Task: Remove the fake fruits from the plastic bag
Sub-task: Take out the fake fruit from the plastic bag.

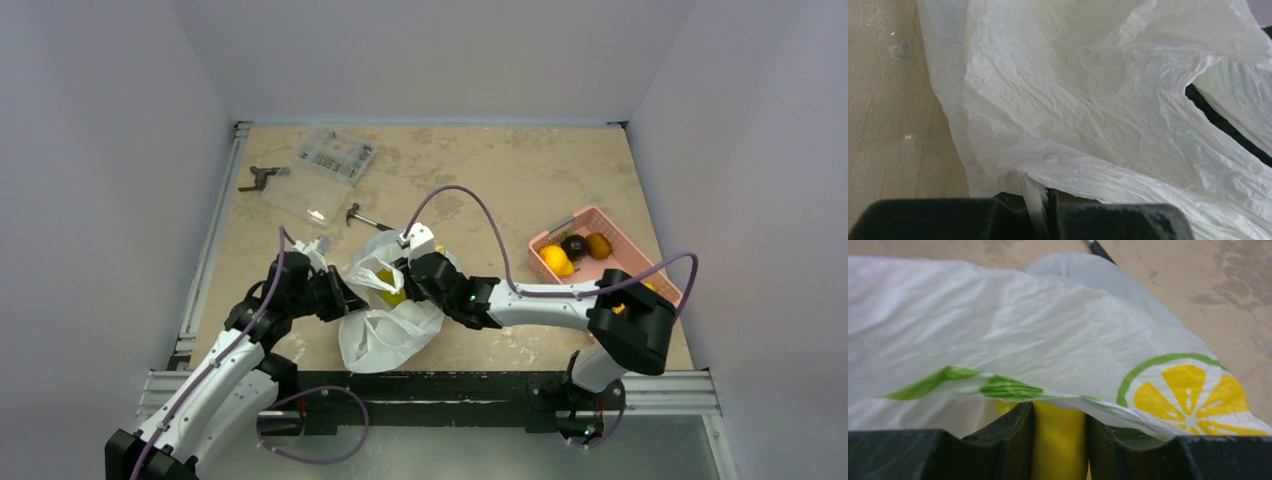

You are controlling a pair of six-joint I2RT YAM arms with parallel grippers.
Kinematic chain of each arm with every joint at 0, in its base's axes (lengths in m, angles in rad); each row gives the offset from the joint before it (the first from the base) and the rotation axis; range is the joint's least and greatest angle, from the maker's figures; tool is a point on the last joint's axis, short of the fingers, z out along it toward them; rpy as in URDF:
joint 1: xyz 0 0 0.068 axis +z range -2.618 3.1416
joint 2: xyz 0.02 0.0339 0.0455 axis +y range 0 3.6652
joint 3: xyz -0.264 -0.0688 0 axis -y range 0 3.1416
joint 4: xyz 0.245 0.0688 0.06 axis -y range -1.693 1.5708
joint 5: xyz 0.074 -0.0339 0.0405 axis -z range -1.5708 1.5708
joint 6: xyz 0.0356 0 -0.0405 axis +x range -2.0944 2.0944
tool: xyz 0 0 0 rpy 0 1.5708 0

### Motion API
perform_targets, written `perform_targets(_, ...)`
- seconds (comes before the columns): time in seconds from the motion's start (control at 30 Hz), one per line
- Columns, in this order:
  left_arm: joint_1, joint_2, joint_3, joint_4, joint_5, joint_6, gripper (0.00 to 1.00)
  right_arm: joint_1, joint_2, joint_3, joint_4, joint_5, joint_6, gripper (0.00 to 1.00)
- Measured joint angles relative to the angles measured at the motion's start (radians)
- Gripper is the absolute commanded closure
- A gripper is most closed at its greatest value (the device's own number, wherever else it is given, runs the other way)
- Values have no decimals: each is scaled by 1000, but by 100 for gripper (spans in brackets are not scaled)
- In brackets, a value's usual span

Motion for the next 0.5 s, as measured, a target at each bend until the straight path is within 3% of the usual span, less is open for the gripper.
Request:
perform_targets(0.3, 0, -16, 29, -20, 4, -9, 100, 1, -108, -116, 274, -352, -14, 98)
perform_targets(0.5, 0, -39, 56, -20, -7, -16, 100, 1, -186, -197, 349, -437, -25, 100)
